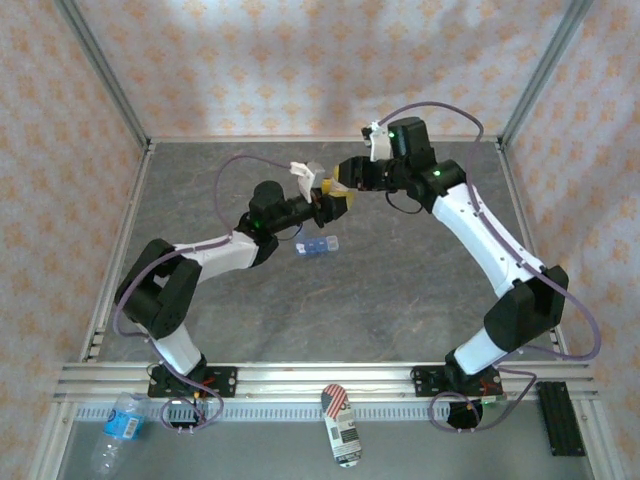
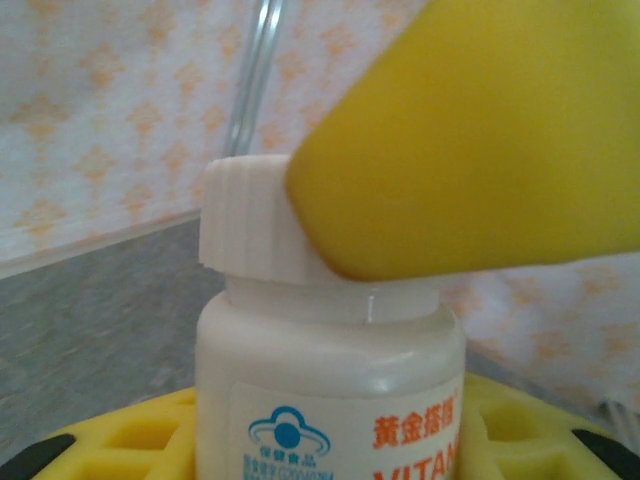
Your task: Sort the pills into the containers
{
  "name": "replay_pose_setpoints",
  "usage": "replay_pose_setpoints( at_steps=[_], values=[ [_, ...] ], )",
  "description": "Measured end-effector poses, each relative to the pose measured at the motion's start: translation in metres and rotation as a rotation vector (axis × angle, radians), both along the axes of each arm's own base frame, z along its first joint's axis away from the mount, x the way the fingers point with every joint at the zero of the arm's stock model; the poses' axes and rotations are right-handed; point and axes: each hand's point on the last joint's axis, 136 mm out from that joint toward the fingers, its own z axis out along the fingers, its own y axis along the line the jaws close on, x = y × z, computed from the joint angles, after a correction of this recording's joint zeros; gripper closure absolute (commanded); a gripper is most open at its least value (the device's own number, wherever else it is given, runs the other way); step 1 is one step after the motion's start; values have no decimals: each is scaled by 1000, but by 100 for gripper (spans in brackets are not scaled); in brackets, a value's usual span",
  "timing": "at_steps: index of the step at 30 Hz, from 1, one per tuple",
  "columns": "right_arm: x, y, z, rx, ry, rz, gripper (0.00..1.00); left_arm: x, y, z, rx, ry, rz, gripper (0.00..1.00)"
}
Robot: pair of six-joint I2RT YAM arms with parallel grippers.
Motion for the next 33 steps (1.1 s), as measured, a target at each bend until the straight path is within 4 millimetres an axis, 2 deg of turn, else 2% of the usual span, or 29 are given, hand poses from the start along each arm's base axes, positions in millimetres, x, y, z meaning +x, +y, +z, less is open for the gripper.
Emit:
replay_pose_setpoints(
  at_steps=[6, 10, 13, 16, 19, 21, 25, 29, 33],
  values=[
    [11, 4, -16, 35, 26, -147, 73, 11, 7, -16, 97, -37, 182, 100],
    [16, 6, -19, 62, 41, -198, 70, 16, 12, -19, 126, -56, 271, 100],
    [18, 7, -14, 71, 33, -208, 55, 18, 14, -15, 125, -76, 309, 100],
    [20, 9, -5, 80, 21, -209, 34, 17, 13, -7, 104, -101, 317, 100],
    [20, 6, -3, 88, 36, -208, 20, 10, 6, 13, 47, -160, 297, 100],
    [19, 0, 0, 90, 39, -199, 14, 7, 4, 19, 27, -173, 279, 100],
    [9, -16, 20, 109, 9, -175, 11, 5, 5, 26, -7, -183, 232, 100],
    [-10, -37, 53, 105, -86, -140, 13, 9, 17, 35, -66, -171, 164, 100],
    [-26, -40, 80, 84, -164, -44, 17, 3, 22, 45, -124, -153, 57, 100]
  ],
)
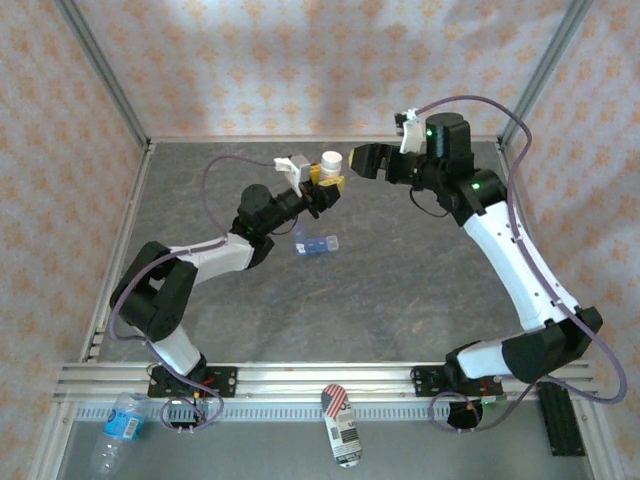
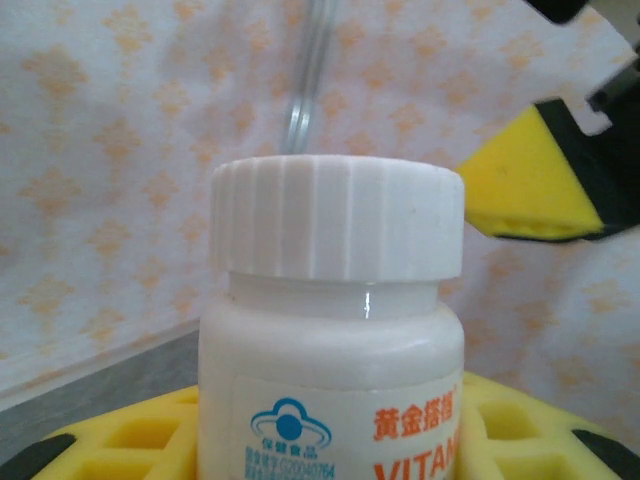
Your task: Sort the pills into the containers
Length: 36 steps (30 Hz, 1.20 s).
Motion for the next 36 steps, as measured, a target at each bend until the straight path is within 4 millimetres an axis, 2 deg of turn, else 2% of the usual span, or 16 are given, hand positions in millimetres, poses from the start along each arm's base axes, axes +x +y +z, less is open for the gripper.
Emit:
replay_pose_setpoints(
  at_steps=[5, 8, 13, 19, 22, 25, 32, 36],
  values=[
    [-5, 16, 16, -43, -34, 148, 20, -21, -19, 19, -43, 12, -205, 100],
    [-4, 24, 13, -67, -26, 216, 23, -30, -27, 29, -64, 21, -299, 100],
    [-5, 28, 1, -104, 11, 267, 30, -37, -33, 26, -64, 52, -375, 100],
    [-11, 27, -7, -122, 35, 292, 40, -39, -35, 22, -59, 74, -403, 100],
    [-11, 27, -8, -125, 36, 298, 56, -39, -35, 21, -60, 79, -405, 100],
    [-11, 28, -9, -126, 40, 301, 67, -39, -35, 21, -61, 84, -406, 100],
    [-4, 28, -16, -102, 52, 273, 71, -33, -35, 15, -56, 106, -381, 100],
    [7, 27, -33, -85, 80, 185, 73, -22, -34, -1, -19, 109, -277, 100]
  ],
)
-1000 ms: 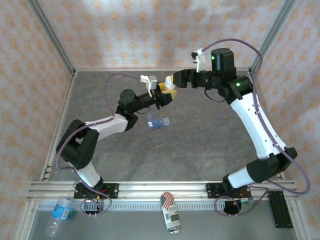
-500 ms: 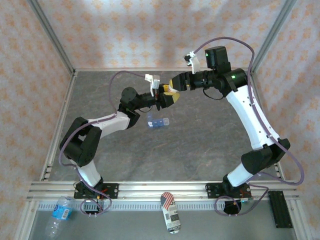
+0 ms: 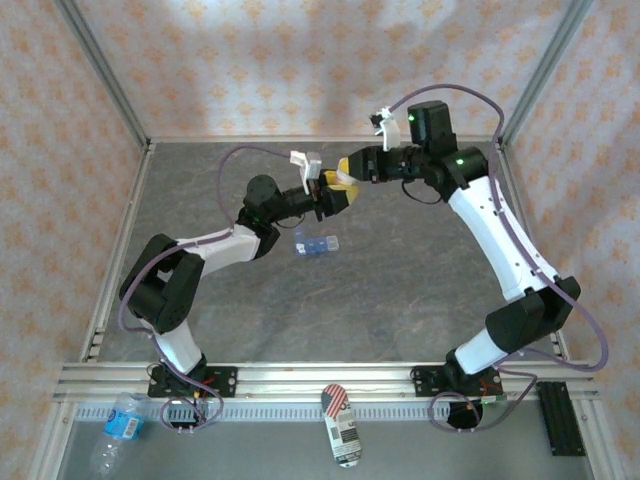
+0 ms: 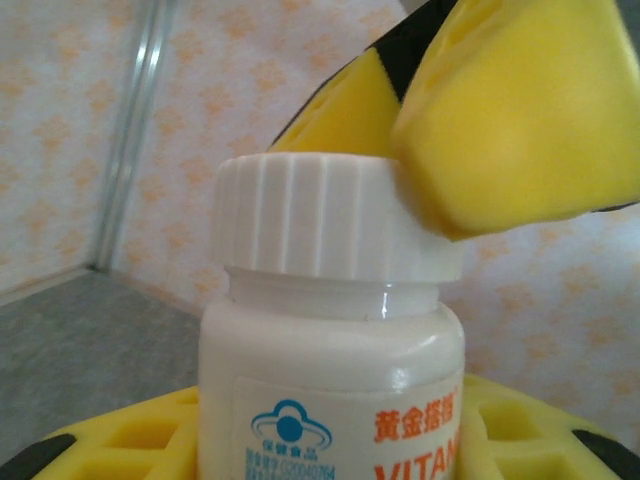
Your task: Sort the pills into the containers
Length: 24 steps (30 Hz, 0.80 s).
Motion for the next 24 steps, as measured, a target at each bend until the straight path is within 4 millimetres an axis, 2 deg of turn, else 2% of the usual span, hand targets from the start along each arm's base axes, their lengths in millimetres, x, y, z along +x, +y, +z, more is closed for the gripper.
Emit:
replay_pose_setpoints(
  at_steps=[6, 12, 14, 18, 22, 24],
  values=[
    [18, 2, -37, -17, 84, -202, 74, 18, 3, -40, 168, -1, 237, 100],
    [33, 8, -55, -15, 128, -346, 72, 33, 14, -58, 269, -26, 445, 100],
    [37, 10, -57, -8, 134, -368, 66, 37, 18, -60, 285, -29, 485, 100],
    [39, 10, -55, 10, 143, -380, 45, 38, 18, -59, 295, -43, 515, 100],
    [43, 2, -53, 28, 151, -377, 24, 24, 1, -43, 249, -100, 469, 100],
    [43, -7, -47, 42, 147, -369, 20, 20, -3, -34, 221, -124, 448, 100]
  ],
)
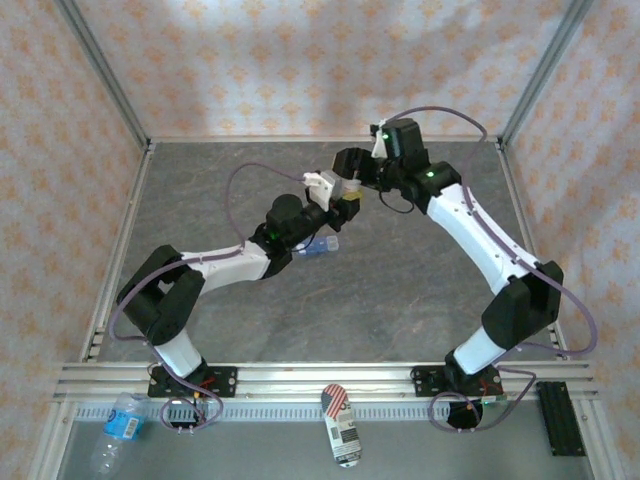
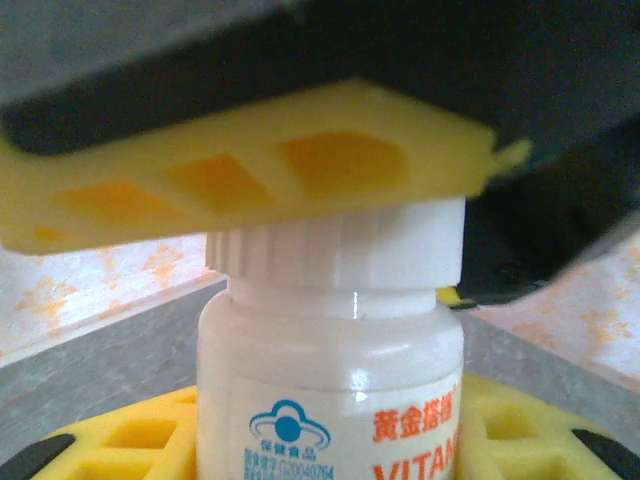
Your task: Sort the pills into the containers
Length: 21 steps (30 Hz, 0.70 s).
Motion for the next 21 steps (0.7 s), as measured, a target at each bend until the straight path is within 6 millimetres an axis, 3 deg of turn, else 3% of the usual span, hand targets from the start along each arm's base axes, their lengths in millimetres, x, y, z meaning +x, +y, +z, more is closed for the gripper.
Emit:
replay_pose_setpoints(
  at_steps=[10, 15, 21],
  values=[
    [-47, -33, 80, 29, -216, 119, 17, 6, 28, 29, -151, -28, -117, 100],
    [-61, -25, 80, -15, -236, 247, 19, -12, 19, 35, -189, 11, -287, 100],
    [-57, -13, 62, -66, -185, 371, 21, -33, 3, 46, -214, 59, -475, 100]
  ],
)
